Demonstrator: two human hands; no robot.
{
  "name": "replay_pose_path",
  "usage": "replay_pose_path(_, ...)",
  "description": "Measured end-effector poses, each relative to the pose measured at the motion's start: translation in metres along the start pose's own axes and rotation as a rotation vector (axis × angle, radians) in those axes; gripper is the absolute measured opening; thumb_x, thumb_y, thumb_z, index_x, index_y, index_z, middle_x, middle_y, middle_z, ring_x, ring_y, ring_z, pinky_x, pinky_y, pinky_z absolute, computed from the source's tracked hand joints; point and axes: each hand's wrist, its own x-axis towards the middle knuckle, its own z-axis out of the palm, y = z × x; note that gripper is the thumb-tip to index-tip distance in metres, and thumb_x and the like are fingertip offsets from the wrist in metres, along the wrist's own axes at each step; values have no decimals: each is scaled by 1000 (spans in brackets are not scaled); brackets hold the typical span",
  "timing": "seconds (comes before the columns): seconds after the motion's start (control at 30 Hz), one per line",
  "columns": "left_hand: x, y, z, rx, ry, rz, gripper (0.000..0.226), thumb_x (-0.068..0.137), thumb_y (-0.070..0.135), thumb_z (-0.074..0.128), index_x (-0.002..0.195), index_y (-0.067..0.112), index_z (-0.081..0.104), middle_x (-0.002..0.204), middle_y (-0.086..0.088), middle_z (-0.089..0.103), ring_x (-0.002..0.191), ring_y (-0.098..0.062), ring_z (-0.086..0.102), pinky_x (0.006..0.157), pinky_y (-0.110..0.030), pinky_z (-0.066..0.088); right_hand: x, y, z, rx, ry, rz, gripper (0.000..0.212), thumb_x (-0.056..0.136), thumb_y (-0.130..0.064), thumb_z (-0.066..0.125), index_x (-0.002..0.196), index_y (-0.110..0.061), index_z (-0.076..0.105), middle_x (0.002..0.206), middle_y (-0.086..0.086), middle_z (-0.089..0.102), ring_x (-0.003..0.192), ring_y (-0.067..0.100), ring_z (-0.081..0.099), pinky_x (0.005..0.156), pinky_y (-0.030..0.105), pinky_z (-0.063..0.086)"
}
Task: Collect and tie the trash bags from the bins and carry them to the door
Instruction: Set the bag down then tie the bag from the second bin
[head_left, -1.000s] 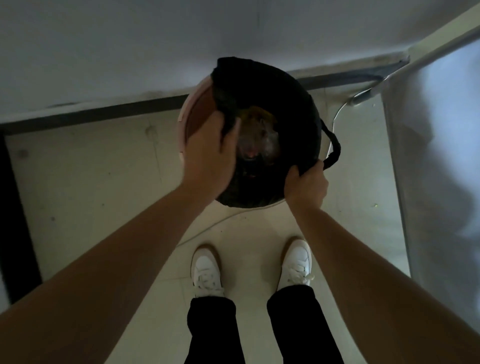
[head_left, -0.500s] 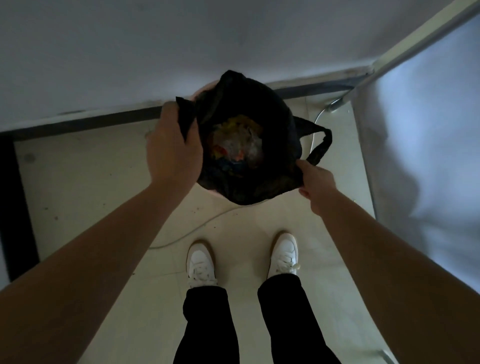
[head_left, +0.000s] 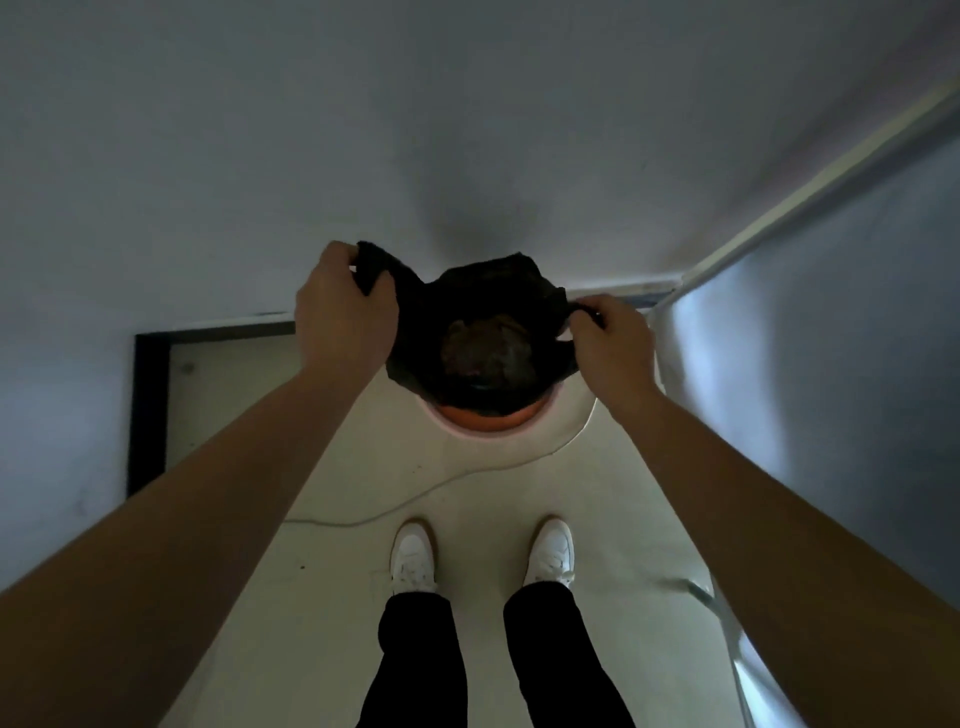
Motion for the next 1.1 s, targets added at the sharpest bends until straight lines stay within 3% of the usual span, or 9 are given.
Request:
replay_pose_path(0.17,-24,33,-89,-67,77,-103,34,92,14,56,124,9,45,80,7,52,80,-20,57,71,-31,46,-40,-94,-23,46,-9,-178,14,95,-21,50,100,-19,63,102,1,55,85,9,49,67,4,33)
replay_pose_path(0.3,-38,42,-160,-98,147,-110,34,92,14,56,123,7,42,84,0,56,80,-22,60,67,-32,48,-78,-155,-27,85,-94,-271,7,92,-24,53,93,-26,60,98,-3,62,88,12,56,75,24,41)
replay_pose_path(0.43,-44,31,-219,-79,197,-94,33,92,15,56,119,4,42,86,-2,57,80,-26,61,68,-37,49,-116,-192,-16,75,-111,-339,9,92,-24,52,96,-28,59,95,-6,63,88,14,59,77,31,48)
replay_pose_path(0.63,-33,-31,-280,-149,147,-49,34,90,11,60,118,7,42,81,5,54,81,-28,65,71,-42,55,-165,-214,43,99,-72,-265,18,94,-22,51,110,-21,60,98,-10,63,92,10,60,78,28,50)
replay_pose_path(0.7,-24,-68,-294,-174,97,-35,35,90,10,61,119,8,42,81,8,54,81,-25,63,69,-38,56,-176,-217,73,92,-27,-207,20,94,-19,52,112,-18,60,95,-10,62,94,13,61,72,20,46)
replay_pose_path(0.83,-12,-137,-300,-203,-5,-20,38,89,7,64,120,9,43,82,9,54,71,-8,57,50,-6,41,-187,-204,121,-21,-30,-124,21,97,-15,51,114,-14,62,92,-7,63,81,14,59,57,8,37)
replay_pose_path(0.93,5,-200,-278,-216,-66,-69,40,87,6,68,120,10,44,87,4,57,73,-8,57,51,-9,45,-179,-175,170,-165,-58,-122,18,93,-14,54,106,-11,67,83,-2,63,72,12,57,61,6,37)
replay_pose_path(1.03,12,-275,-220,-196,-80,-146,43,85,3,68,123,5,47,101,-6,61,90,-19,61,75,-26,52,-157,-116,238,-247,-113,-95,12,93,-15,57,102,-13,65,93,9,65,88,28,61,80,34,45)
replay_pose_path(1.1,10,-330,-174,-164,-92,-222,43,89,3,65,128,3,47,110,-13,62,101,-25,61,81,-27,47,-141,-70,287,-296,-215,-81,21,95,-15,57,113,-8,64,95,3,61,97,29,59,82,32,42)
